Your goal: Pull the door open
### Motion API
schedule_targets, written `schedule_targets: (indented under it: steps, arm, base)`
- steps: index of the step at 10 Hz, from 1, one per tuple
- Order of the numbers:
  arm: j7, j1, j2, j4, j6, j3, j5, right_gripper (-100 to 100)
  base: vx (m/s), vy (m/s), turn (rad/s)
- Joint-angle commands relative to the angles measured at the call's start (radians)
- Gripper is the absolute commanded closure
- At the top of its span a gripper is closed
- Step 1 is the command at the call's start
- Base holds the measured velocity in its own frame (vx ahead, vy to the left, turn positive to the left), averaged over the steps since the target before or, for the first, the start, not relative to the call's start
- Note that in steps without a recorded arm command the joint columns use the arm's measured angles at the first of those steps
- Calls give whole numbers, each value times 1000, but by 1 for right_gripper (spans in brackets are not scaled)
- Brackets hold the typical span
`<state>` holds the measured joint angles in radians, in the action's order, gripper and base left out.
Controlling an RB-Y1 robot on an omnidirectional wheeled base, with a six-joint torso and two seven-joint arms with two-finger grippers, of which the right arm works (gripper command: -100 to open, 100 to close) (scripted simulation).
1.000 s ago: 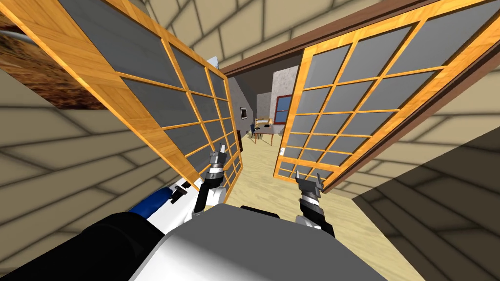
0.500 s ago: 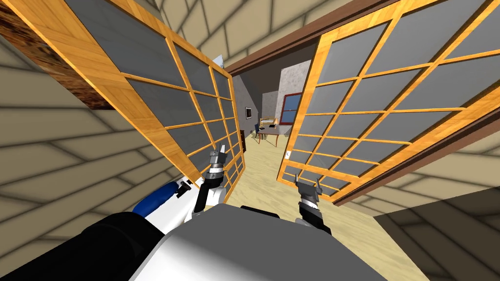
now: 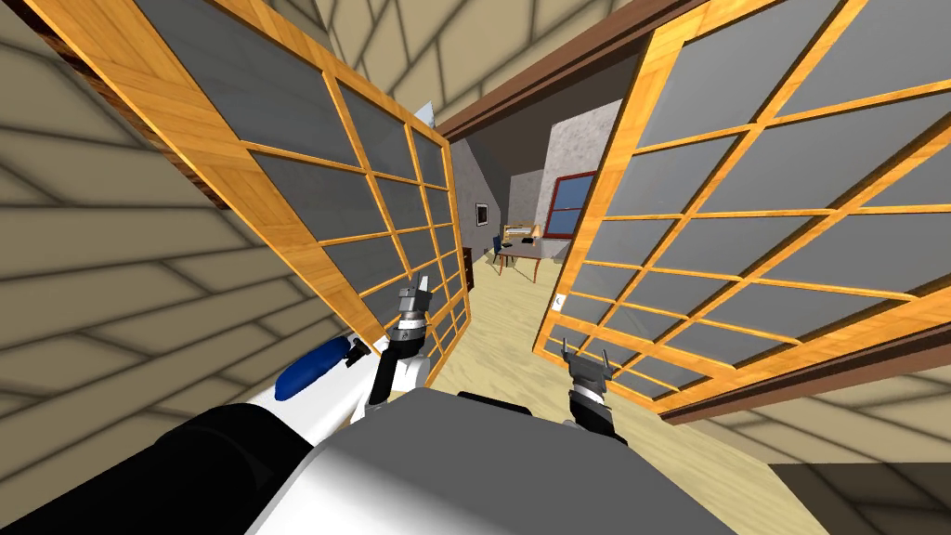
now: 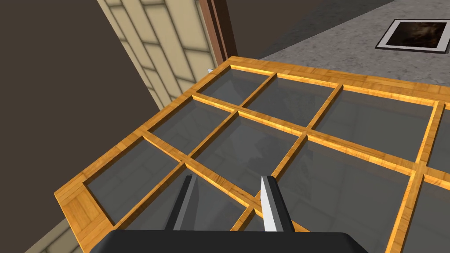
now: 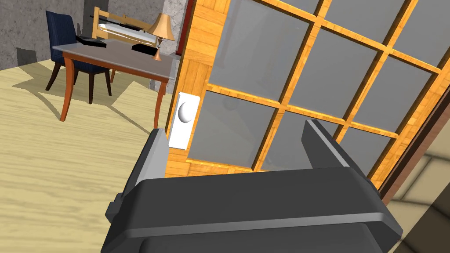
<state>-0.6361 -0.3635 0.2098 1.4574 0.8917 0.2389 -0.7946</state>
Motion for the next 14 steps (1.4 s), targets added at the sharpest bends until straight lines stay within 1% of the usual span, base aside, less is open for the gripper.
schedule_targets:
  steps: [1, 6, 11, 12, 13, 14]
  arm:
    - [-36, 6, 8, -32, 15, 13, -36, -100]
    - [-141, 32, 33, -141, 63, 49, -136, -100]
    - [-234, 56, 55, -237, 104, 81, -224, -100]
    - [-267, 64, 63, -272, 119, 93, -256, -100]
    - [-267, 64, 63, -272, 119, 93, -256, -100]
    - [-284, 68, 67, -289, 127, 99, -272, -100]
  base:
    - [81, -45, 129]
    - [87, -61, 158]
    - [76, -55, 134]
    - [89, -92, 187]
    - [91, -77, 93]
    - [66, -51, 82]
